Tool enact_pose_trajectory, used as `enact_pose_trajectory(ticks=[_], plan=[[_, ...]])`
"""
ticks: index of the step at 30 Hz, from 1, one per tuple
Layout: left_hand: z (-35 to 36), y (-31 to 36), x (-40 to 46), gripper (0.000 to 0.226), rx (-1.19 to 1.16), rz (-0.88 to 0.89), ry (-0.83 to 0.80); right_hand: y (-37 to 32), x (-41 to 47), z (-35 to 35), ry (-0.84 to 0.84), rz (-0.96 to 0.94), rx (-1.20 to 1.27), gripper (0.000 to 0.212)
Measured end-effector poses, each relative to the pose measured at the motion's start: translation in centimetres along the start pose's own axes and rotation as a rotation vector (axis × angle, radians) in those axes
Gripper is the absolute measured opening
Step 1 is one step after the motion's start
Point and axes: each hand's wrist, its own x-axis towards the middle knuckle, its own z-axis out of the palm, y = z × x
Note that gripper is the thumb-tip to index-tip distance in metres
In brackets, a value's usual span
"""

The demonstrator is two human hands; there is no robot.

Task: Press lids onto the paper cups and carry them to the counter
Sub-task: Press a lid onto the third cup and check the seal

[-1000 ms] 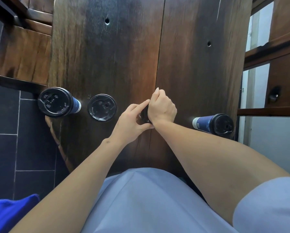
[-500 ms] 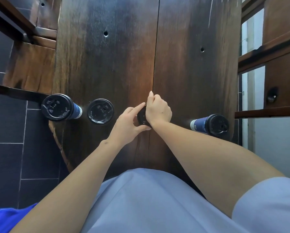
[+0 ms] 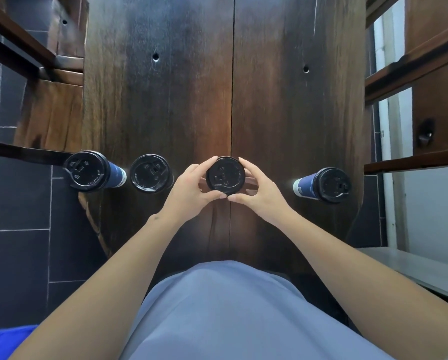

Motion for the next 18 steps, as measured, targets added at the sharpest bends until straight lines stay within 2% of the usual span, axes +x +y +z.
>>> enact_pose_trajectory(ticks=[4, 18], plan=[[-0.2, 0.2, 0.1, 0.09, -0.008, -0.012, -0.017, -0.1, 0.3, 0.2, 0.009, -0.043, -0.03, 0.09], [-0.2, 0.4, 0.6, 0.088, -0.021, -0.04, -0.023, -0.4, 1.1, -0.4, -0.046, -0.028, 0.021, 0.085]])
